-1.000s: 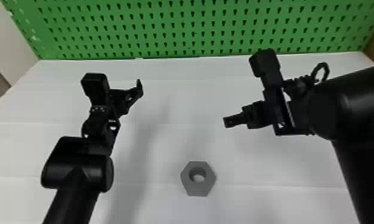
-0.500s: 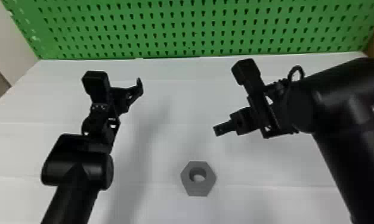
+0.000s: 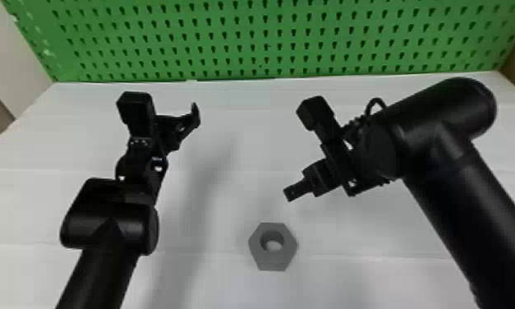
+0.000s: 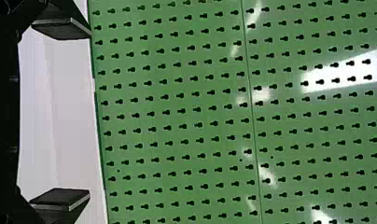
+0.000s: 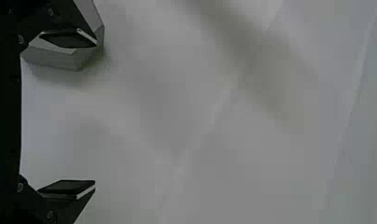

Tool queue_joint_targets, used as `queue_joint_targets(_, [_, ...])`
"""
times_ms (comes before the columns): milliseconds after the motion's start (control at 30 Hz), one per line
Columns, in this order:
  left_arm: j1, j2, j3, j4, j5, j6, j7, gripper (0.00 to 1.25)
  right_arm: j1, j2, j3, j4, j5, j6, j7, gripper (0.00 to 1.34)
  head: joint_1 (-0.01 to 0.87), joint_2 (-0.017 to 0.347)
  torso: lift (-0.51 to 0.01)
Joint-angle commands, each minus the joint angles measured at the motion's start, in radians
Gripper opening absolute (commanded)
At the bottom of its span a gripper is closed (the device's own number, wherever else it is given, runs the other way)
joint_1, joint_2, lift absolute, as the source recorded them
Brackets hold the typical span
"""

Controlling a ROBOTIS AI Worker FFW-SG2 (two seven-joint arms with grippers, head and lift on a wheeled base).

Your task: Pick up the hex nut

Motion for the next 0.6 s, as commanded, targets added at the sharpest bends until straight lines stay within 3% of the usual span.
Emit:
queue_joint_targets(0, [-0.003, 0.005, 0.0, 0.003, -0.002, 0.0, 0.0, 1.16, -0.039, -0.002, 0.05, 0.051, -0.043, 0.006, 0.0, 1.12, 0.785, 0.149, -0.089])
queue_joint_targets(567, [-0.025, 0.011, -0.011, 0.022, -0.005, -0.005, 0.0, 1.16, -0.122, -0.015, 0.181, 0.172, -0.155, 0.006, 0.0, 1.12, 0.785, 0.149, -0.089])
